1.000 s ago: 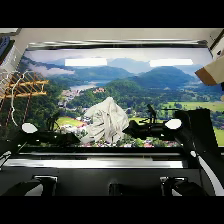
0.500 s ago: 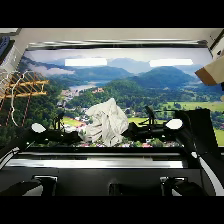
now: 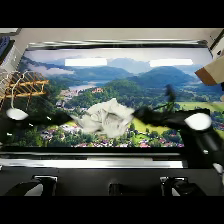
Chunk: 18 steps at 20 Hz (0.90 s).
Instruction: Fold the clothes and pants, and hang the long-sleeved shirts on hangers.
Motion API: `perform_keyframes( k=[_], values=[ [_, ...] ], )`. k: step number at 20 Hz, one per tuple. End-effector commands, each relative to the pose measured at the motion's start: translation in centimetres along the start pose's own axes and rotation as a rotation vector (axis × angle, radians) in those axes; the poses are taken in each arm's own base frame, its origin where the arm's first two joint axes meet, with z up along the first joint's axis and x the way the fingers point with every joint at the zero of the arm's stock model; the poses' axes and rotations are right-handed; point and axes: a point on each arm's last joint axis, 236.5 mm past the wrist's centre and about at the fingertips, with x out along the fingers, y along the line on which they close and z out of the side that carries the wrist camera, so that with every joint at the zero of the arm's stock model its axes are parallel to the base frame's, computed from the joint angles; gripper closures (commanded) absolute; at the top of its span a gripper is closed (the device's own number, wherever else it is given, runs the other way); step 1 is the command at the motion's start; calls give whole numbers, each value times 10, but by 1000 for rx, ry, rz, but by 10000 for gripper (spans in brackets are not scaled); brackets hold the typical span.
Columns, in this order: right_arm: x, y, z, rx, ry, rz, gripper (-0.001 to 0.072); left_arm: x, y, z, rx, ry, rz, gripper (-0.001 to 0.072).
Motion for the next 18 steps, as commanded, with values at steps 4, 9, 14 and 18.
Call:
perform_keyframes(
  k=[4,9,14,18],
  values=[
    [-177,117,129,-305,-605,34,671,-239,-83,148,200,-638,63,690],
    [-289,235,122,-556,-868,112,671,-425,-164,148,372,-1083,288,690],
    [-366,303,89,-708,-1041,151,671,-537,-179,99,234,-1443,503,690],
    [-374,305,90,-627,-1052,178,671,-534,-184,93,245,-1434,499,689]
  ],
)
